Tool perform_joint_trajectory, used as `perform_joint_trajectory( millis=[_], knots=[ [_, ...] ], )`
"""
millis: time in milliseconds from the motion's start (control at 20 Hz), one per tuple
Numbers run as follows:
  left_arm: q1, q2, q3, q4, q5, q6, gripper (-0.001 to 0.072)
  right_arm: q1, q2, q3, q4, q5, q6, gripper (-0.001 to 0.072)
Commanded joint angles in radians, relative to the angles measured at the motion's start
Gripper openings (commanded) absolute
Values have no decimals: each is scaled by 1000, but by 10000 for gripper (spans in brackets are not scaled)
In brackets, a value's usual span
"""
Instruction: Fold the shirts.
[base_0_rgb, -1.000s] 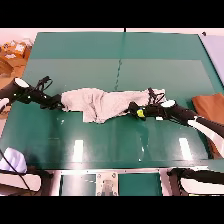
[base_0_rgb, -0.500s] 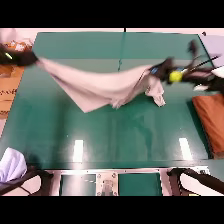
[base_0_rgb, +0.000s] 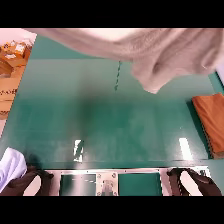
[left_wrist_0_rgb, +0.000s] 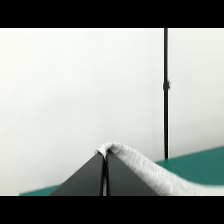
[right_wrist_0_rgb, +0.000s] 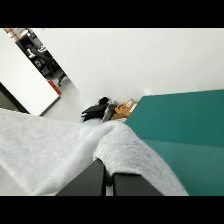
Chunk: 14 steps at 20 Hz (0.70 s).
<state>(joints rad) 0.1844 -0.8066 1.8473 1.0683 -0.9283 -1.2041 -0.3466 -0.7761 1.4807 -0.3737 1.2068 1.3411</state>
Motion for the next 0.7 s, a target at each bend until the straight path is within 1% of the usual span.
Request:
perform_joint_trajectory(
  millis=[0, 150, 250, 300, 350, 450, 500, 550, 650],
  knots=[
    [0, 19, 27, 2, -50, 8, 18, -21, 64, -7, -32, 60, 33, 13],
    [0, -86, 23, 2, -156, -10, 18, -21, 63, -162, -36, 80, 36, 14],
    [-1, -205, 23, -8, -217, -21, 19, -20, 55, -341, -38, 66, 35, 14],
    [-1, -274, 23, -20, -244, -21, 18, -15, 44, -436, -38, 40, 13, 14],
    [-1, -356, 23, -50, -271, -17, 19, -3, 30, -534, -37, -6, -24, 14],
    [-30, -536, 23, -104, -305, -17, 19, 46, -33, -727, -29, -152, -81, 14],
    [-62, -634, 23, -111, -305, -16, 19, 80, -93, -800, -17, -238, -129, 14],
    [-99, -726, 23, -109, -293, -8, 19, 109, -172, -842, 1, -315, -181, 14],
    [-174, -903, 23, -109, -224, 1, 19, 134, -361, -833, 56, -400, -286, 14]
  ],
)
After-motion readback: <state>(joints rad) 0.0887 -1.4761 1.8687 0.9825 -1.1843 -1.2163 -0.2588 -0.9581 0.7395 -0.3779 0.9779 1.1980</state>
